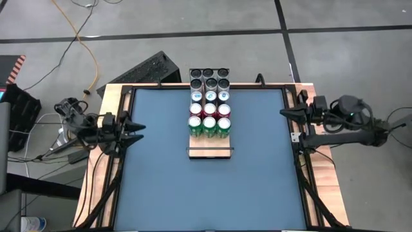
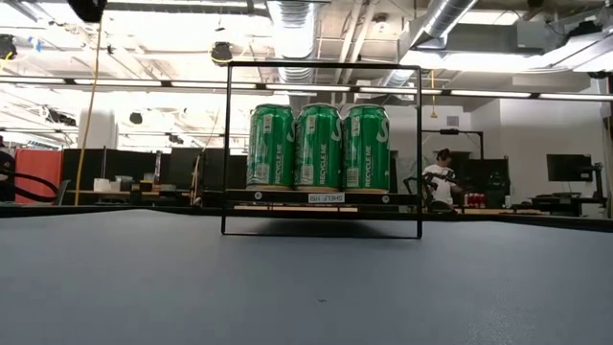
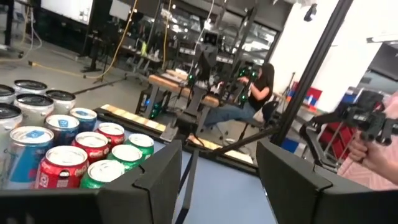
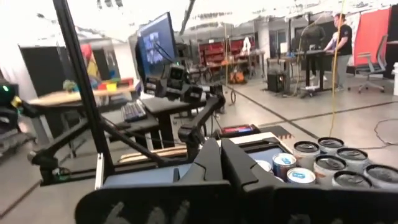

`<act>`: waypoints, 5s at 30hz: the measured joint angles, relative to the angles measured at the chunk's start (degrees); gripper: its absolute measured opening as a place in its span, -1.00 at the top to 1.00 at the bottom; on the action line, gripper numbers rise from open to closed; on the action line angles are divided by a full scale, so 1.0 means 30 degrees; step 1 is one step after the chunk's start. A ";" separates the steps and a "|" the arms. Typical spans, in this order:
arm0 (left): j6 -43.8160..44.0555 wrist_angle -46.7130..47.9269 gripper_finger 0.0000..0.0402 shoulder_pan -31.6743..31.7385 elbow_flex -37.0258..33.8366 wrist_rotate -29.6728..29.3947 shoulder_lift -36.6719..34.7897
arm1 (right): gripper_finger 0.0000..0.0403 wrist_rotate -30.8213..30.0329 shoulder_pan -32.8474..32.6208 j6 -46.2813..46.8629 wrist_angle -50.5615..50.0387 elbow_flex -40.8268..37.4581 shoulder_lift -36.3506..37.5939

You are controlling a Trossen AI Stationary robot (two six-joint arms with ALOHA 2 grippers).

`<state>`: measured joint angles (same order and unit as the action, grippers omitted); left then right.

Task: Place canned beverage on shelf
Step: Return to Home Position

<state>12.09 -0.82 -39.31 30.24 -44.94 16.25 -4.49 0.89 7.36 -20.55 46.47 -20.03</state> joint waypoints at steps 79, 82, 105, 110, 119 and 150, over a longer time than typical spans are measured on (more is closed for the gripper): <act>0.4199 -0.1181 0.03 -0.0007 -0.9923 -0.1240 -0.5295 | 1.00 -0.0976 0.0124 0.1913 0.7581 -1.5390 0.6308; 0.4199 -0.1181 0.03 -0.0007 -0.9923 -0.1240 -0.5295 | 1.00 -0.0984 0.0124 0.1914 0.7582 -1.5390 0.6308; 0.4199 -0.1181 0.03 -0.0012 -0.9923 -0.1233 -0.5295 | 1.00 -0.1005 0.0117 0.1921 0.7581 -1.5405 0.6307; 0.4199 -0.1188 0.03 -0.0015 -0.9923 -0.1225 -0.5295 | 1.00 -0.1056 0.0117 0.1920 0.7581 -1.5405 0.6306; 0.4199 -0.1185 0.03 -0.0007 -0.9923 -0.1225 -0.5295 | 1.00 -0.1056 0.0124 0.1915 0.7577 -1.5405 0.6308; 0.4192 -0.1187 0.03 -0.0008 -0.9924 -0.1225 -0.5295 | 1.00 -0.1035 0.0118 0.1922 0.7573 -1.5405 0.6301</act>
<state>24.67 -4.38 -39.33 0.47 -48.62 0.36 -7.60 1.24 13.13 2.17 0.25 -1.13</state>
